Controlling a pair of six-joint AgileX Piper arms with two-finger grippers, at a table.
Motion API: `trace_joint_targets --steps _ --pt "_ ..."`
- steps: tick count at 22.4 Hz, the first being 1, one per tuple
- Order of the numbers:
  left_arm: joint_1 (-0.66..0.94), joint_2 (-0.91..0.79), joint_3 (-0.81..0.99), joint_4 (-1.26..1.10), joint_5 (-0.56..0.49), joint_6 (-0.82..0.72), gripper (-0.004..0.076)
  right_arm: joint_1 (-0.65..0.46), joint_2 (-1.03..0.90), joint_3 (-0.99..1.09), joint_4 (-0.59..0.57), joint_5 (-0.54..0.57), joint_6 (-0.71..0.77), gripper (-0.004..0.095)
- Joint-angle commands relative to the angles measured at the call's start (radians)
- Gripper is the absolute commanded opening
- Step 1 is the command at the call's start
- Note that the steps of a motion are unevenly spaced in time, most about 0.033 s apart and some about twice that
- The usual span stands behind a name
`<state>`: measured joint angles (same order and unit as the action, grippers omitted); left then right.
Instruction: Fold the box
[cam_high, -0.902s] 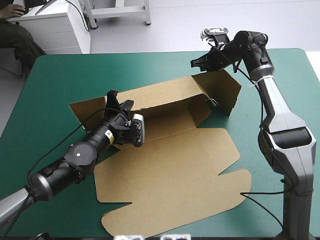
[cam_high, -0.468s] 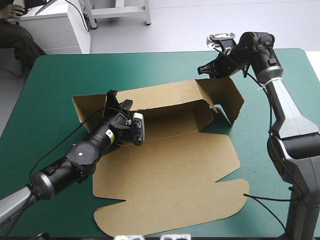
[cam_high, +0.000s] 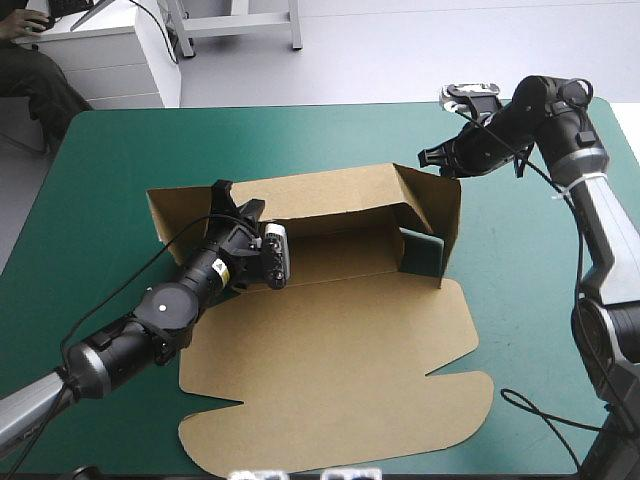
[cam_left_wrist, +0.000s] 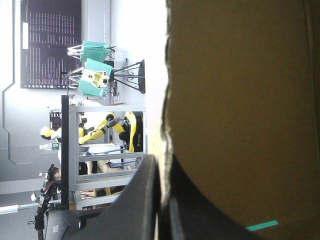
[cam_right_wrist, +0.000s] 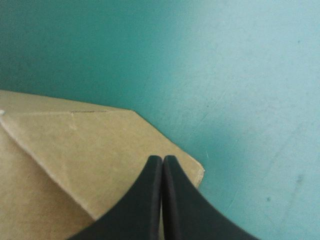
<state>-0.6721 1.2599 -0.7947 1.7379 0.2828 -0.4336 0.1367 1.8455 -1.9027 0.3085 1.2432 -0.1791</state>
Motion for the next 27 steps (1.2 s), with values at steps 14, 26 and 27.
trace_joint_targets --steps 14,26,27 --pt "-0.004 -0.011 -0.031 0.063 0.035 -0.025 -0.0008 -0.004 -0.156 0.219 0.218 0.007 -0.169 -0.0019" --pt "-0.004 -0.011 -0.031 0.086 0.033 -0.025 -0.0008 -0.004 -0.284 0.418 0.337 -0.155 -0.503 -0.0019" --pt "-0.004 -0.011 -0.031 0.086 0.033 -0.025 -0.0008 -0.004 -0.301 0.445 0.351 -0.198 -0.545 -0.0019"
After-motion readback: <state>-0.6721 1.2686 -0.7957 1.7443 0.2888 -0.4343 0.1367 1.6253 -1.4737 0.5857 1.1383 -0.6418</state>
